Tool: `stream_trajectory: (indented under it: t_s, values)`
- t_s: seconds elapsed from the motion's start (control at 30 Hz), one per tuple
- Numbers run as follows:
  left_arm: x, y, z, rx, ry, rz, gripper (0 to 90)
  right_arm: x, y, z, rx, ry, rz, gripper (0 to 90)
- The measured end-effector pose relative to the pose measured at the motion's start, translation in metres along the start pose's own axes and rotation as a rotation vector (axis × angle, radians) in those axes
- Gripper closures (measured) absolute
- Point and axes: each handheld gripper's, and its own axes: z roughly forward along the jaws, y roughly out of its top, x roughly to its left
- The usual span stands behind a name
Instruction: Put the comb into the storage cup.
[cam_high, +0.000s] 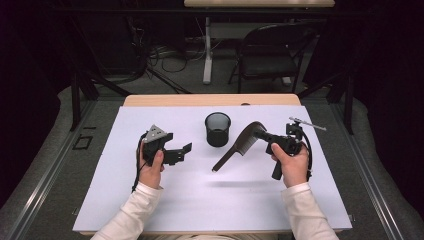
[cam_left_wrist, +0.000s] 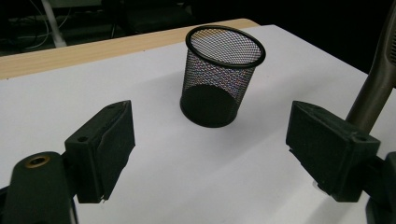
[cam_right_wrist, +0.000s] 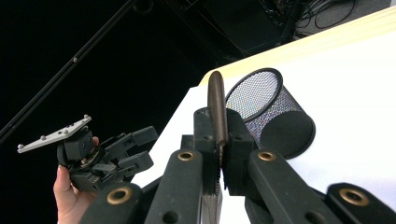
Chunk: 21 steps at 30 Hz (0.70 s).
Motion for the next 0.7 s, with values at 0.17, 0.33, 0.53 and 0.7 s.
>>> stream_trajectory:
  t_s: [0.17, 0.33, 0.53, 0.7]
  values:
    - [0.003, 0.001, -0.002, -0.008, 0.004, 0.001, 15.8, 0.003, 0.004, 0.001, 0.011, -0.019, -0.024, 86.8]
    - [0.006, 0.002, -0.005, -0.014, 0.019, 0.004, 15.8, 0.01, 0.01, 0.003, -0.012, -0.028, -0.053, 86.8]
    - [0.008, 0.002, -0.007, -0.022, 0.03, 0.018, 15.8, 0.02, 0.02, 0.007, 0.025, -0.051, -0.089, 86.8]
    - [0.01, 0.001, -0.007, -0.025, 0.035, 0.015, 15.8, 0.023, 0.027, 0.01, 0.035, -0.059, -0.104, 86.8]
